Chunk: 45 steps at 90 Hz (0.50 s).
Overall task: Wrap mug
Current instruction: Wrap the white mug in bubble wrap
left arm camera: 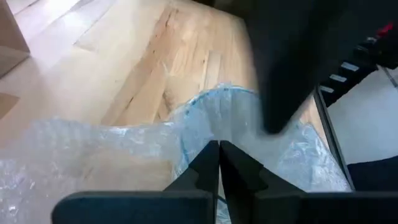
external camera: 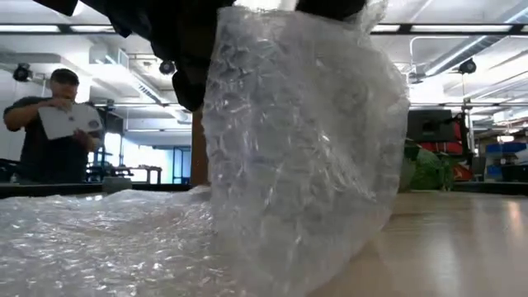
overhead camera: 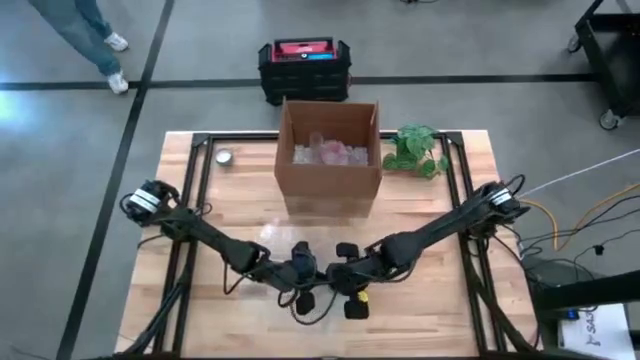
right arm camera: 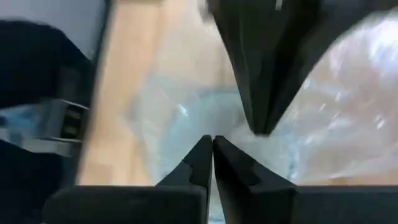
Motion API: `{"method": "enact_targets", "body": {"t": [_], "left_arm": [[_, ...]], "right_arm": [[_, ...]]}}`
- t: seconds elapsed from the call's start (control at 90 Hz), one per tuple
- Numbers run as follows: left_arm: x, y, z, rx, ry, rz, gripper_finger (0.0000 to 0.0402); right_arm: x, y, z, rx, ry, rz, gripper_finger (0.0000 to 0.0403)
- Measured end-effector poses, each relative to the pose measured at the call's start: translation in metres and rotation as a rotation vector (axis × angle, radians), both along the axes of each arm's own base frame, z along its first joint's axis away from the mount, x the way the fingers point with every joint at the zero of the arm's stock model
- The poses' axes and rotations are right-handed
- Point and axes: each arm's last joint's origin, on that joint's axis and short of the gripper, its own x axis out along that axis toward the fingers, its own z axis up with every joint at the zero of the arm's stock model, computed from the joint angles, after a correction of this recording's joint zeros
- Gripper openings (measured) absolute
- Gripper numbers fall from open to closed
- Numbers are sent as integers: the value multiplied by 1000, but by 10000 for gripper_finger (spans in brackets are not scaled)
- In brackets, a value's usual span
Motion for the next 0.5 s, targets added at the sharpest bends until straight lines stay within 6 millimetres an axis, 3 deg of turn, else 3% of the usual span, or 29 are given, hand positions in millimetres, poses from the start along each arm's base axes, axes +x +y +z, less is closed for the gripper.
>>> {"method": "enact_targets", "body": {"t": [0.089,0.333,0.5], "left_arm": [[0,0,0,0,0,0,0],[-1,0,-1,7,10,-4,0],[-1,0,-4,7,27,-15,0]], "right_arm": [[3,-1,0,-29,-28,-26,0],[12,2,-45,-130,52,-69,0],[14,5,-60,-140,96,-61,0]]}}
